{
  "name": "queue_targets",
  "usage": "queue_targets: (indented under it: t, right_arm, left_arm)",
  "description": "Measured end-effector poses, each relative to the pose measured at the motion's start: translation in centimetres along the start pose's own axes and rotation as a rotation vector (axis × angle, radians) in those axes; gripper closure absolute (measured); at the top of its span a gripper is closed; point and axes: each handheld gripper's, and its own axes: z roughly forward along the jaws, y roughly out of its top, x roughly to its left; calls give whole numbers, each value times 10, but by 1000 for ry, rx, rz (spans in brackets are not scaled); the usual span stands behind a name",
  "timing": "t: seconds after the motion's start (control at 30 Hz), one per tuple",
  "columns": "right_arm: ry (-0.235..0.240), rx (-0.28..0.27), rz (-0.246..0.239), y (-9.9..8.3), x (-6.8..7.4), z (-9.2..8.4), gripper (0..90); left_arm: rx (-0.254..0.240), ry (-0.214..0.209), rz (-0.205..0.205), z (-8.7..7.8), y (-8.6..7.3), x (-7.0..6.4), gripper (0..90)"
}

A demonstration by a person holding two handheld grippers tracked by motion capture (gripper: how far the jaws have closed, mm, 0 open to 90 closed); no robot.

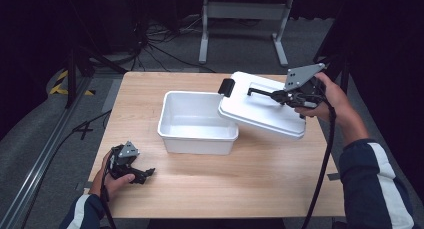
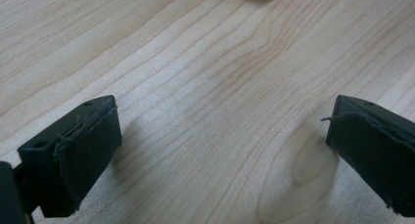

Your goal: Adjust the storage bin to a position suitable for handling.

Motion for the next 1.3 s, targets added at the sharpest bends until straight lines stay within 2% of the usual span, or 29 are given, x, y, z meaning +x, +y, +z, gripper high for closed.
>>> queue_targets:
  t: [0.5, 0.8, 1.13, 1.3]
  right_arm:
    - [-29, 4, 78, -43, -6, -16, 846]
    - [-43, 18, 105, -63, -7, -21, 847]
    - [-21, 51, 141, -86, -4, -2, 847]
    - [7, 73, 157, -94, -5, 18, 847]
  left_arm:
    - [4, 1, -4, 0, 0, 0, 3]
    - [3, 1, -4, 0, 0, 0, 3]
    - [4, 1, -4, 0, 0, 0, 3]
    - [1, -1, -8, 0, 0, 0, 2]
